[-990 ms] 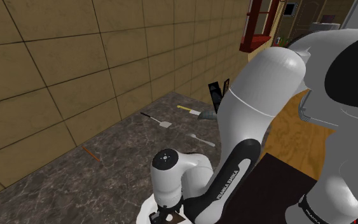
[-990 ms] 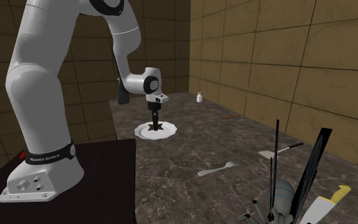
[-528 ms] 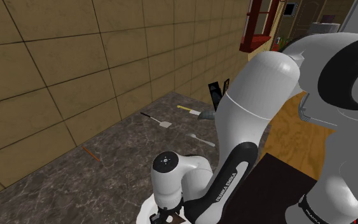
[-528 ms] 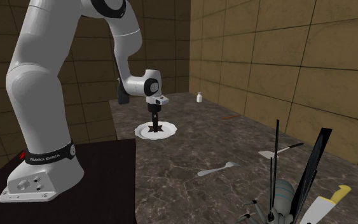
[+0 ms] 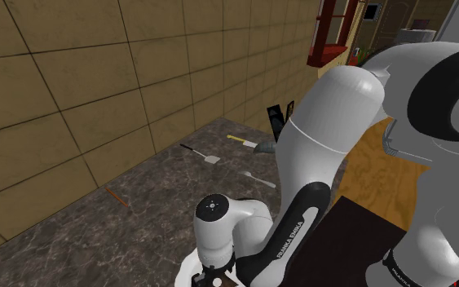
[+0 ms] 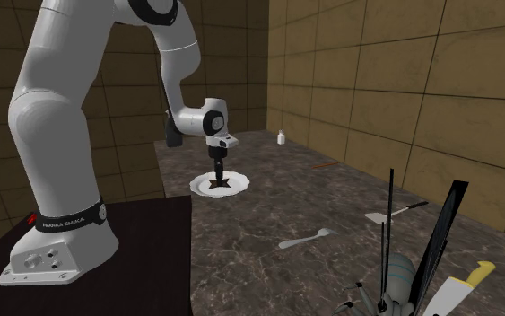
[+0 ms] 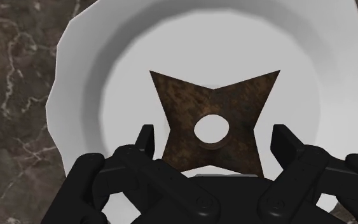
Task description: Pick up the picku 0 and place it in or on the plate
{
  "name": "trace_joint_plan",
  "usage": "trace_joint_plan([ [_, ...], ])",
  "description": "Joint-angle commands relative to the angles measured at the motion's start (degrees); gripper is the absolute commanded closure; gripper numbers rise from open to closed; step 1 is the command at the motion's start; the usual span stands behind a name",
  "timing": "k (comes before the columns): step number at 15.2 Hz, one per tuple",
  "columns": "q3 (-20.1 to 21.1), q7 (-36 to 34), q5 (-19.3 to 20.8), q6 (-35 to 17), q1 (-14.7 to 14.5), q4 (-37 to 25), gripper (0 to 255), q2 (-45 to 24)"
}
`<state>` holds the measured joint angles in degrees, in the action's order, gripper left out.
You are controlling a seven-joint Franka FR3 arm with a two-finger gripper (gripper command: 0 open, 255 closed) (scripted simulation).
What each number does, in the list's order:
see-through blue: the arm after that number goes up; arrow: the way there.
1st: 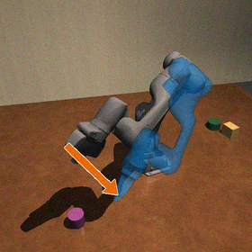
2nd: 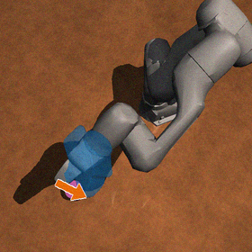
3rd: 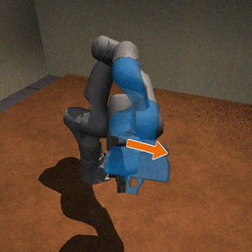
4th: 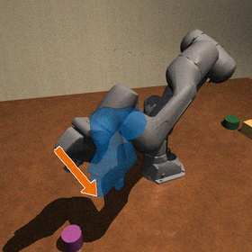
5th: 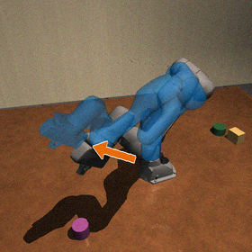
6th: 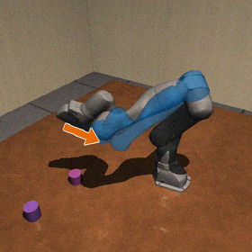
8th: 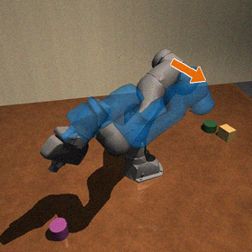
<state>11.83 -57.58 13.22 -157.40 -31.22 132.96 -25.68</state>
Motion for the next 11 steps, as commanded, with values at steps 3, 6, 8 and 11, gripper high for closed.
trace_joint_plan([
  [3, 2.5, 2.0, -2.8, 4.7, 1.9, 1.1, 0, 5.8],
  [6, 3.0, 2.7, -3.6, 5.9, 2.2, 1.3, 0, 7.3],
  [8, 3.0, 2.7, -3.6, 5.9, 2.2, 1.3, 0, 7.3],
  [11, 3.0, 2.7, -3.6, 5.9, 2.2, 1.3, 0, 7.3],
])
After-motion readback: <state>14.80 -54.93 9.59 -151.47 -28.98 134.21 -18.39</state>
